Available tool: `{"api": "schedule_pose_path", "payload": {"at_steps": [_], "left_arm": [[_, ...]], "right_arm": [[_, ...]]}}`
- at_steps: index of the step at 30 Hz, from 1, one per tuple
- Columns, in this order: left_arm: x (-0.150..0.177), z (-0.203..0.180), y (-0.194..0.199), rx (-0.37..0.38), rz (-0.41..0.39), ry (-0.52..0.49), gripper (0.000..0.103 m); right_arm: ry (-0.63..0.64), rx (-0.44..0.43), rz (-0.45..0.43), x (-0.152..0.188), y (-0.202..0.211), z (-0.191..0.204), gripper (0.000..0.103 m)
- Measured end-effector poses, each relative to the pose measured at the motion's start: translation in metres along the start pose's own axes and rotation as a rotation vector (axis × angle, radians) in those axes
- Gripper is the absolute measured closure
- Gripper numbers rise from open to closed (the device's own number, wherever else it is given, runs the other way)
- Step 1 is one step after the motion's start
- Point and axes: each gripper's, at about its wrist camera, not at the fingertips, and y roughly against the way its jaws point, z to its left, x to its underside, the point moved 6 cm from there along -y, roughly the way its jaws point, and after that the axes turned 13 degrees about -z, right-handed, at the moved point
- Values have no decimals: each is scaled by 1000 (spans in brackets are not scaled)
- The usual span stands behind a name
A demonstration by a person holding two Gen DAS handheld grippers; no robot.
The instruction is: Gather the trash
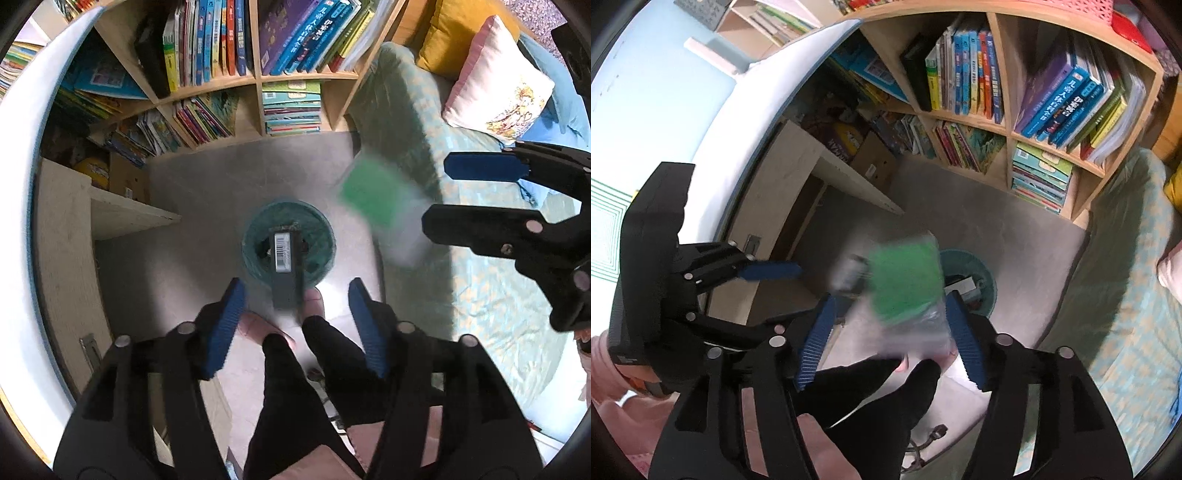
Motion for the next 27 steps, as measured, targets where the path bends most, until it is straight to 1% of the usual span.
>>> {"api": "schedule_pose_path", "payload": {"at_steps": [9, 11, 14, 21, 23, 27], "left_arm": [[0, 7, 0, -7, 6, 14, 45], [-1, 8, 0, -7, 5, 17, 43], [-3, 11, 2, -12, -2, 22, 39], [-4, 18, 4, -11, -6, 32, 38], [-3, 20, 5, -14, -7, 34, 38], [-2, 24, 8, -18, -13, 36, 38]], "right_arm": [[-24, 6, 0, -5, 0, -7, 39], [-30, 6, -7, -8, 0, -8, 34], [-33, 7, -14, -9, 2, -8, 33], [-34, 9, -19, -12, 1, -8, 32], [-34, 12, -21, -12, 1, -7, 30], [-33, 13, -27, -14, 0, -4, 28]]}}
